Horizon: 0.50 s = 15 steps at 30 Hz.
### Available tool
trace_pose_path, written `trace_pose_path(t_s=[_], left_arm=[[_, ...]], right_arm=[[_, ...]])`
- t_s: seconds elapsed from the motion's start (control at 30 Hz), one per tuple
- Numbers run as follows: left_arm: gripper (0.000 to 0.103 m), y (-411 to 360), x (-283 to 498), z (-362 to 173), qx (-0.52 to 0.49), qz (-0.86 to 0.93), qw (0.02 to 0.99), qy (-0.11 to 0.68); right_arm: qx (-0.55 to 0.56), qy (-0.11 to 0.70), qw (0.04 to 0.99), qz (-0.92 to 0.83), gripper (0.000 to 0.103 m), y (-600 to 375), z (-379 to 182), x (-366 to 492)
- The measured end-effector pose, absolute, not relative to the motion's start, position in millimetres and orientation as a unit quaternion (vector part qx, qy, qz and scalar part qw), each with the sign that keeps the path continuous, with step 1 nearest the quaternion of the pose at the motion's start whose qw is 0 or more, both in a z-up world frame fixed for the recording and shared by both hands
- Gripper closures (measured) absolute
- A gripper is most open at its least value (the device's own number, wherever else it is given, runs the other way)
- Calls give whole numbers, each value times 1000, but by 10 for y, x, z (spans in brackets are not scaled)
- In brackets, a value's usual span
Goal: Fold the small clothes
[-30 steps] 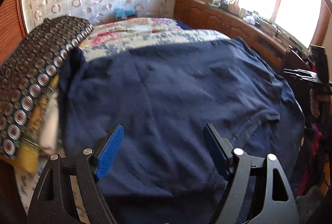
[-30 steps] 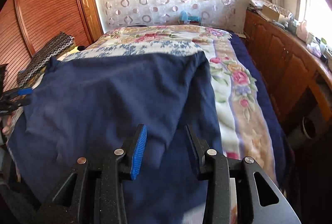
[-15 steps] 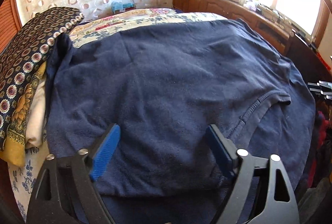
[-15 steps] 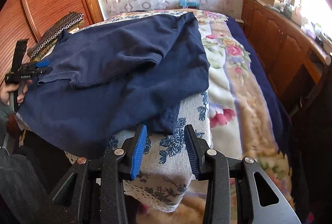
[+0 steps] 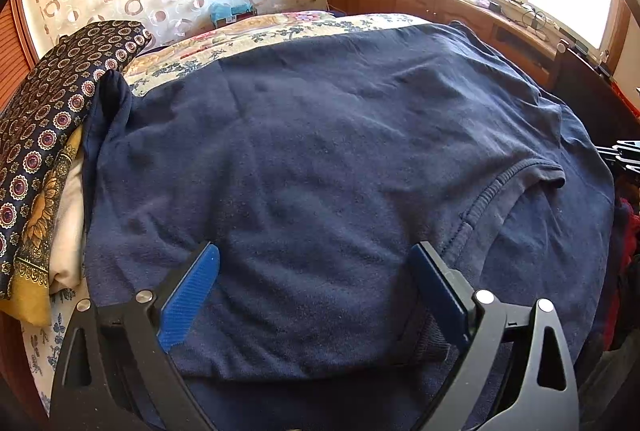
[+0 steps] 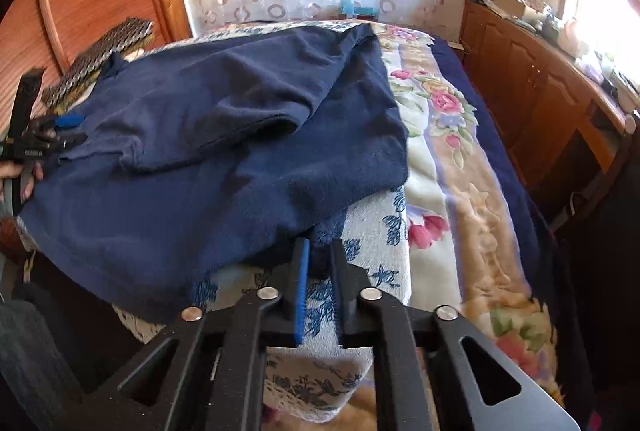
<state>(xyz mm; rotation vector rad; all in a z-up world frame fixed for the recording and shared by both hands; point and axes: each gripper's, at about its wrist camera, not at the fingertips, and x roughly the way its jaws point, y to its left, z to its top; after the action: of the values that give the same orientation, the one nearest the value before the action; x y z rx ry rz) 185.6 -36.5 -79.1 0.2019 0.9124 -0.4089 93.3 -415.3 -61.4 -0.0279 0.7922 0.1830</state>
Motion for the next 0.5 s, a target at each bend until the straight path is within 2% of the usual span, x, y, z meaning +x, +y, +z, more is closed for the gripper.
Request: trace_pose_path(t_s=[0.17, 0.5], left_arm=[[7, -378, 1865, -791, 97, -196, 873, 437], [7, -379, 1861, -791, 97, -196, 873, 437]], right_arm=[[-40, 391, 916, 77, 97, -4196, -529, 827], [-9, 391, 919, 50, 97, -4447, -457, 524]])
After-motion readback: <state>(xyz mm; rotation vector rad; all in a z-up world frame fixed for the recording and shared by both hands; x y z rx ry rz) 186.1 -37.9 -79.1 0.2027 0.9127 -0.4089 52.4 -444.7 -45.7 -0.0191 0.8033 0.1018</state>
